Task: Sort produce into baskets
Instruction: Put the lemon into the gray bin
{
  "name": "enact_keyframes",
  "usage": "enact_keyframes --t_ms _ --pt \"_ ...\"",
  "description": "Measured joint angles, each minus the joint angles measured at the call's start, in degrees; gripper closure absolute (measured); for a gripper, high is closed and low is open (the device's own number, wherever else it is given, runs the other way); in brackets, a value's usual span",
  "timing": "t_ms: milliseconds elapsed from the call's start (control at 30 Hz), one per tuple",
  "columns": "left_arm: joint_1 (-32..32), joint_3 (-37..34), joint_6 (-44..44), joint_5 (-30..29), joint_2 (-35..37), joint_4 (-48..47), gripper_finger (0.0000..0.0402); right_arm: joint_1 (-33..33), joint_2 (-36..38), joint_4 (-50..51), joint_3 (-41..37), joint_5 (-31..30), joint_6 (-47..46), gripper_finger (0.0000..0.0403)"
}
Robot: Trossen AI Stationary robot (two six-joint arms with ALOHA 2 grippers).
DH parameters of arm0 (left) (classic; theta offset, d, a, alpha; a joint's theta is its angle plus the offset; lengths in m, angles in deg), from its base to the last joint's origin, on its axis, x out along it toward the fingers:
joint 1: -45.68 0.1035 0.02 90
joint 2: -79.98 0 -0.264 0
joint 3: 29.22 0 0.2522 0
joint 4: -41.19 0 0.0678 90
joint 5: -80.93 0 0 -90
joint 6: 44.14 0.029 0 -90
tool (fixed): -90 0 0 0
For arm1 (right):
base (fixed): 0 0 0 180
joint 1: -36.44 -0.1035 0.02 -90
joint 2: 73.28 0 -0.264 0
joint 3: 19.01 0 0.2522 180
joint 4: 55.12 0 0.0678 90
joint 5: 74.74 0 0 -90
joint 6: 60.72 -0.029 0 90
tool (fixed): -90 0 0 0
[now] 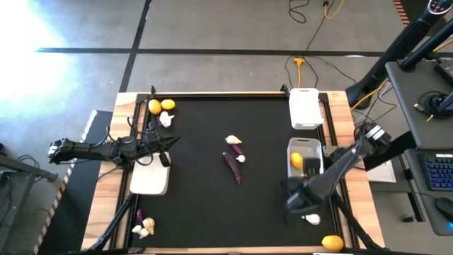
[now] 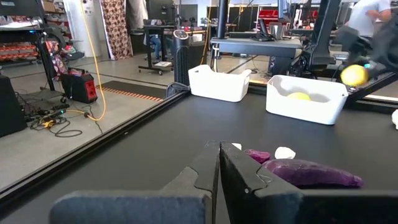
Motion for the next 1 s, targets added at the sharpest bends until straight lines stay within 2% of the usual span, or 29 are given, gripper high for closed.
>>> enact_keyframes --t_ms 267,567,667,833,1000 --pt "0.0 0.0 0.0 0.0 0.0 0.0 0.0401 14.7 10.9 -0.5 -8.9 -7.2 2.2 0.0197" --pt "0.0 0.0 0.0 0.0 0.0 0.0 0.0401 27.5 17.2 -11.0 -22.7 -7.5 9.6 0.0184" --pt "0.0 0.0 0.0 0.0 0.0 0.0 0.0401 30.1 17.2 -14.4 -25.5 -8.2 12.1 0.0176" --pt "0.0 0.0 0.0 0.0 0.0 0.0 0.0401 32.0 15.8 -16.8 -26.2 -13.2 14.0 0.0157" --pt "0.0 0.0 0.0 0.0 0.0 0.0 0.0401 32.5 14.6 -17.1 -25.3 -13.4 14.9 0.0127"
